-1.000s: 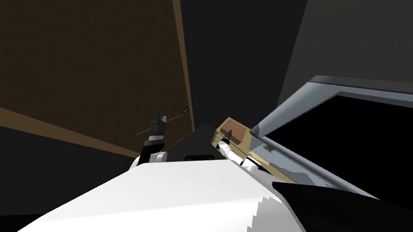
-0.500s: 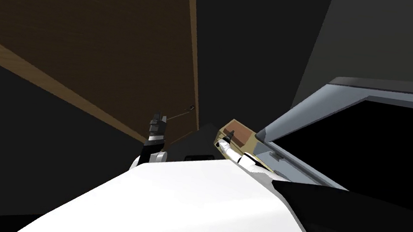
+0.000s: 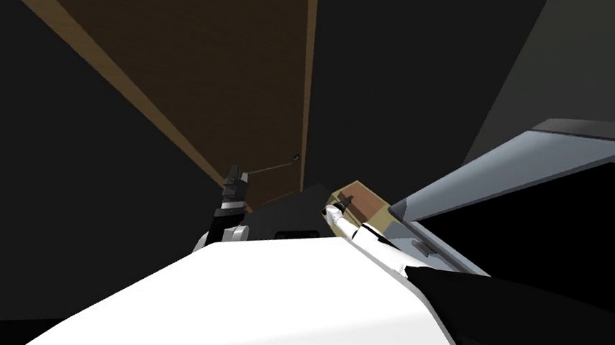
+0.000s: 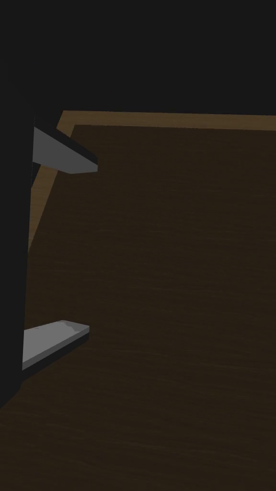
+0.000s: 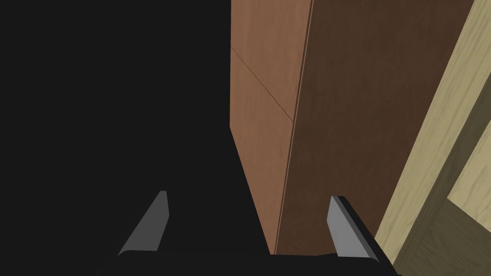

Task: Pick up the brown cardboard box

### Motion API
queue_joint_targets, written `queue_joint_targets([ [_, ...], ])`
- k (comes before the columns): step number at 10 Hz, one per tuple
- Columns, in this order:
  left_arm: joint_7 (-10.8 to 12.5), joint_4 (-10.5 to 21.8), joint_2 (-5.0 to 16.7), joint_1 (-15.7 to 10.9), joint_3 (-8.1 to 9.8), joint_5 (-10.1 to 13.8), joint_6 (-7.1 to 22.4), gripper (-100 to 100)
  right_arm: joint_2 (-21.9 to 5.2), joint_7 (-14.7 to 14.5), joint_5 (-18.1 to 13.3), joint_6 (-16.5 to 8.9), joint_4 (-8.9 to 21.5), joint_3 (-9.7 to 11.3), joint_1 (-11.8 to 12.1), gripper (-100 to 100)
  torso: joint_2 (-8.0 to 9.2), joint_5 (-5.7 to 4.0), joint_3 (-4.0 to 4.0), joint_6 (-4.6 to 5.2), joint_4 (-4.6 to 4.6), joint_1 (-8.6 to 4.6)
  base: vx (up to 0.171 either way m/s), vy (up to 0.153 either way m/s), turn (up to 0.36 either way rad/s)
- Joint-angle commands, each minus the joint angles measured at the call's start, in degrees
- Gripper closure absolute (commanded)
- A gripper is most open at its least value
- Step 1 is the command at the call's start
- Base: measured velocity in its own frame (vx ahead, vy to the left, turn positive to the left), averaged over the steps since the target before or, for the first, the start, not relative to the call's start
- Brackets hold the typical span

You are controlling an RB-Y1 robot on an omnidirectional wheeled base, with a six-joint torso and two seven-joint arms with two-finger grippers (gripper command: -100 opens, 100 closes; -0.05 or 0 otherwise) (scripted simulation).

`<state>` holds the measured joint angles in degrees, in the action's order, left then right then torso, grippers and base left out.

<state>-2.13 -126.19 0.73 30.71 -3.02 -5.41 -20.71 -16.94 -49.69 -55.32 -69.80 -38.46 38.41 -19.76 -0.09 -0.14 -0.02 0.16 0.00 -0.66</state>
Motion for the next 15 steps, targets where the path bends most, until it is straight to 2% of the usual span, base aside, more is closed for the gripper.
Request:
queue_joint_targets([
  [1,0.0,0.0,0.0,0.0,0.00,0.0,0.0,0,0.7,1.1,2.9,-2.9,2.9,0.5,-2.7,-100,0.00,0.00,0.00,0.00,0.00,0.00,-0.136,-0.034,0.257],
  [2,0.0,0.0,0.0,0.0,-0.01,0.0,0.0,0,0.7,1.1,4.3,-3.1,4.6,0.5,-2.7,-100,0.13,0.00,0.05,-0.04,0.01,0.02,-0.181,-0.026,0.433],
  [4,0.0,0.0,0.0,0.0,0.00,0.0,0.0,0,0.4,0.6,4.4,-3.2,3.6,0.4,-2.5,-100,0.00,0.01,0.01,0.01,0.01,0.01,-0.044,-0.021,0.102],
  [5,0.0,0.0,0.0,0.0,0.00,0.0,0.0,0,0.5,0.7,4.5,-3.2,3.8,0.4,-2.5,100,-0.22,0.01,-0.12,0.03,-0.05,0.01,-0.007,-0.002,-0.004],
  [9,0.0,0.0,0.0,0.0,0.00,0.0,0.0,0,0.5,0.7,4.5,-3.2,3.8,0.4,-2.5,100,-0.40,0.02,-0.24,0.02,-0.09,0.06,0.007,-0.006,-0.001],
  [10,0.0,0.0,0.0,0.0,0.00,0.0,0.0,0,0.5,0.7,4.5,-3.2,3.8,0.4,-2.5,0,-0.39,0.02,-0.23,0.02,-0.09,0.07,0.016,-0.018,0.007],
  [11,0.0,0.0,0.0,0.0,0.00,0.0,0.0,0,-0.2,2.0,2.5,-2.5,3.2,0.7,-0.9,-100,-0.44,0.01,-0.25,0.02,-0.10,0.02,-0.031,-0.039,0.113],
  [15,0.0,0.0,0.0,0.0,0.01,0.0,0.0,0,-1.6,5.3,-2.0,-1.1,1.7,1.8,2.4,-100,-0.18,-0.03,-0.11,0.03,-0.05,-0.17,-0.055,-0.059,0.104],
])
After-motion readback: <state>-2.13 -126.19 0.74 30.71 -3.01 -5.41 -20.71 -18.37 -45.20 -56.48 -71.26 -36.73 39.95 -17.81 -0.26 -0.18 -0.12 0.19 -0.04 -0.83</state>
